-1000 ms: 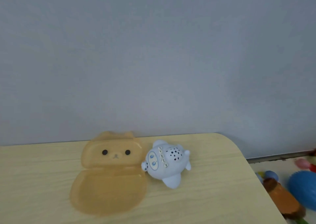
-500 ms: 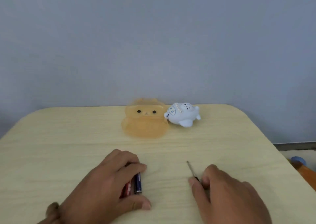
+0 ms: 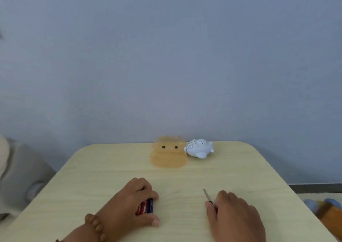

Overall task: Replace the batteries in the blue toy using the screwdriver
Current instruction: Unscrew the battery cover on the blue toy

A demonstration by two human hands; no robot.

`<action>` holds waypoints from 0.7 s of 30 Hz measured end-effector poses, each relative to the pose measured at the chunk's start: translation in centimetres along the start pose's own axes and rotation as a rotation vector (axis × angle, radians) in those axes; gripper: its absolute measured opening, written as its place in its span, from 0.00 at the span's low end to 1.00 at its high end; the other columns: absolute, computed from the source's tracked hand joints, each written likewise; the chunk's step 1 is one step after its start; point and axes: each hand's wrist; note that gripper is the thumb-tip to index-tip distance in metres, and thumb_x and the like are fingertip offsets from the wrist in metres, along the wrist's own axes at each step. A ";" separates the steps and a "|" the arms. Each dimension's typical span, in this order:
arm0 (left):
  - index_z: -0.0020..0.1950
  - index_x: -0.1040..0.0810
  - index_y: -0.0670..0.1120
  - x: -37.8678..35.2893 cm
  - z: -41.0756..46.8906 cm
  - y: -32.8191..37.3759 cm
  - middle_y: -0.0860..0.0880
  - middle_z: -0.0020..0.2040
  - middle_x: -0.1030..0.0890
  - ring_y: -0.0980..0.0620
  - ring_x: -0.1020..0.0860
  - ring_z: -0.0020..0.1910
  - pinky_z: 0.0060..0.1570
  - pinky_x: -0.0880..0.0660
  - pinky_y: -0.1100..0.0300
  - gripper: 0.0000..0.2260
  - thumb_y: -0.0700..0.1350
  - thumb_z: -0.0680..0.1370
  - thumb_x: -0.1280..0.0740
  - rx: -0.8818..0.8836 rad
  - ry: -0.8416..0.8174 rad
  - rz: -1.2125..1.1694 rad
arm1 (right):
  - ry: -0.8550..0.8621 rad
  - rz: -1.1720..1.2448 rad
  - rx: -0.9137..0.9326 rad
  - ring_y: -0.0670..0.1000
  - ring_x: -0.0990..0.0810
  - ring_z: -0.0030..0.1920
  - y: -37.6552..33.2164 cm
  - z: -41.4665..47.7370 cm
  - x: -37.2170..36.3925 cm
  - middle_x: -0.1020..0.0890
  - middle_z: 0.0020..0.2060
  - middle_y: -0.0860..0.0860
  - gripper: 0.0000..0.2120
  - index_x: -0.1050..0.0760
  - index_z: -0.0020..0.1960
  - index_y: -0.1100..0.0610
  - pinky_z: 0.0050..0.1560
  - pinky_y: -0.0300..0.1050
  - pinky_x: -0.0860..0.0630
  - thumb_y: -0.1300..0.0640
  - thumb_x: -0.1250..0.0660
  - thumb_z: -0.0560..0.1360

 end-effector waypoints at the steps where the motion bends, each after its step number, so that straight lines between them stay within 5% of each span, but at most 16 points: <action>1: 0.64 0.25 0.60 0.0 -0.1 0.1 0.66 0.58 0.33 0.66 0.35 0.61 0.62 0.35 0.70 0.33 0.78 0.66 0.39 0.009 -0.004 0.001 | 0.002 -0.004 0.007 0.51 0.23 0.63 0.0 0.0 -0.2 0.23 0.60 0.46 0.15 0.41 0.50 0.48 0.55 0.50 0.30 0.37 0.49 0.82; 7: 0.65 0.26 0.61 -0.1 -0.1 0.1 0.66 0.58 0.33 0.66 0.35 0.61 0.61 0.34 0.70 0.34 0.78 0.66 0.39 0.027 0.000 0.010 | -0.027 -0.012 0.001 0.50 0.22 0.62 0.2 0.3 -0.3 0.23 0.57 0.46 0.16 0.40 0.50 0.49 0.50 0.49 0.36 0.37 0.49 0.82; 11: 0.65 0.26 0.61 0.0 0.0 0.1 0.67 0.57 0.33 0.66 0.35 0.61 0.60 0.35 0.72 0.34 0.78 0.65 0.37 0.040 0.001 -0.019 | -0.015 0.073 -0.032 0.50 0.21 0.61 0.4 0.3 0.9 0.23 0.52 0.46 0.21 0.32 0.50 0.50 0.54 0.48 0.27 0.32 0.48 0.80; 16: 0.68 0.28 0.59 -0.2 0.2 0.0 0.67 0.57 0.34 0.67 0.35 0.61 0.61 0.36 0.73 0.37 0.77 0.65 0.35 0.038 -0.019 0.016 | 0.159 0.289 0.088 0.50 0.20 0.57 2.7 6.3 3.4 0.22 0.55 0.45 0.17 0.25 0.60 0.48 0.53 0.47 0.23 0.40 0.32 0.77; 21: 0.68 0.30 0.61 0.1 0.2 -0.1 0.67 0.59 0.34 0.66 0.35 0.63 0.64 0.34 0.68 0.36 0.77 0.64 0.35 0.044 -0.027 0.008 | 0.024 0.390 0.253 0.54 0.35 0.76 3.6 15.7 3.3 0.38 0.78 0.47 0.47 0.40 0.80 0.49 0.68 0.49 0.30 0.47 0.20 0.68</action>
Point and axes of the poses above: each hand's wrist, its own z-axis towards the middle knuckle, its own x-axis out of the back of the hand, y = z × x
